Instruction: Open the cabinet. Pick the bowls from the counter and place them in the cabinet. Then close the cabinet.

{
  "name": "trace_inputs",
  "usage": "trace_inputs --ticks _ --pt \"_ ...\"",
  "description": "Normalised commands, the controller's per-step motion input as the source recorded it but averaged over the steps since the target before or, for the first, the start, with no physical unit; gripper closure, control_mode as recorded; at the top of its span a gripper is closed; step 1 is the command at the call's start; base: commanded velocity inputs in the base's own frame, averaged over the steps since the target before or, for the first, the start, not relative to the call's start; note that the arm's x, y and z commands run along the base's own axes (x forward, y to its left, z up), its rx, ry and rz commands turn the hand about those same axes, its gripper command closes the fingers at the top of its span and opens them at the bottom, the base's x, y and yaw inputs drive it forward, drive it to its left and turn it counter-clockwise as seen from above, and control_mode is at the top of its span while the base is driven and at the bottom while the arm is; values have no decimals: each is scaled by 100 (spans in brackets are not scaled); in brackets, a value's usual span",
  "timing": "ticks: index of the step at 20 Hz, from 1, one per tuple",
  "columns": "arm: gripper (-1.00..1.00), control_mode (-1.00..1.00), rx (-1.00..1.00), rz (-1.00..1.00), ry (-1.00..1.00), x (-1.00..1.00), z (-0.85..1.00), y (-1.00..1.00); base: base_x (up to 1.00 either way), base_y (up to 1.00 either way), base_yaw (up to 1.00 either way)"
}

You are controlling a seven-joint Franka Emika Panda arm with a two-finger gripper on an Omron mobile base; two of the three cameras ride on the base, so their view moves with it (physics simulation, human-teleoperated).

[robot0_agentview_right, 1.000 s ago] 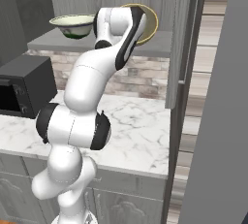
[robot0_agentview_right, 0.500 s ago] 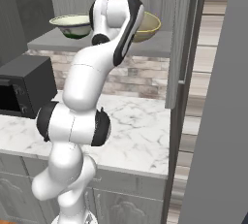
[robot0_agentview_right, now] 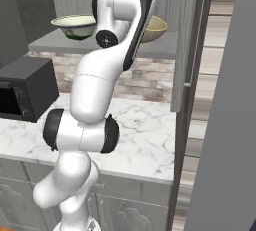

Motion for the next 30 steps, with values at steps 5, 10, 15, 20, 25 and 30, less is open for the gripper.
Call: trace_inputs --ticks 5,10,15,20,25,30 --pt "-100 -100 0 0 0 -100 35 -24 0 0 0" --pt "-100 -100 -2 0 -21 -100 1 32 0 0 0" --pt "-100 -100 -5 0 -33 -100 21 44 0 0 0" --pt "-100 -100 -3 -2 -30 -100 46 0 0 0 0" --pt "-100 -100 0 -15 -19 -100 26 -3 0 0 0" --pt "-100 -100 0 -20 -15 -100 8 -19 0 0 0"
